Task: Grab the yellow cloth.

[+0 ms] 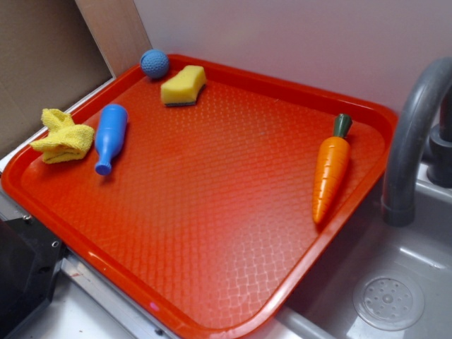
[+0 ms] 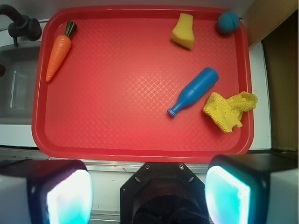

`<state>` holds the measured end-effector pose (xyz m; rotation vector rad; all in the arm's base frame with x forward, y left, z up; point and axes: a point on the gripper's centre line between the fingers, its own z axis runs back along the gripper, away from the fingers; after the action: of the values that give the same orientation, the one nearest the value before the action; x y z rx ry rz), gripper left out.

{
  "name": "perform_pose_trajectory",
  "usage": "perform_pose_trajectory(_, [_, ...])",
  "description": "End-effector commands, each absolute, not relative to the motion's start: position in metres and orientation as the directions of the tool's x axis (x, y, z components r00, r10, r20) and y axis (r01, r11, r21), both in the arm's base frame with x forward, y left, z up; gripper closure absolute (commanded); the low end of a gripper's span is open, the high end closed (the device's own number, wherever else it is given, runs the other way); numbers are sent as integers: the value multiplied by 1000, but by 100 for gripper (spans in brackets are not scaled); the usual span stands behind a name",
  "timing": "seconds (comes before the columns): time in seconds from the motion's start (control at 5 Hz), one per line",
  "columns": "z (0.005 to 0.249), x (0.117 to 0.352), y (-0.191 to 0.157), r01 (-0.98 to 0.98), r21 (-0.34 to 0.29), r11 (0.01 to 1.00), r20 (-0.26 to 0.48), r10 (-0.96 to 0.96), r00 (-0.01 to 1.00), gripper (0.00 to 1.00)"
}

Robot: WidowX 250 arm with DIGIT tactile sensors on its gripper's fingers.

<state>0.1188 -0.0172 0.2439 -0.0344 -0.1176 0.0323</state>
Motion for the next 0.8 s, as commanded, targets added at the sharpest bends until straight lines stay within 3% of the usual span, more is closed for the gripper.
perform_pose_trajectory(0.0, [244,119,-17,-30,-36,999,117,34,993,0])
perform_pose_trajectory(0.2, [196,129,23,-8,110,994,163,-10,987,0])
perform_pose_trajectory(0.4, [171,120,54,148,127,981,138,-165,977,0])
perform_pose_trajectory(0.6, [147,115,88,200,185,962,161,-230,960,0])
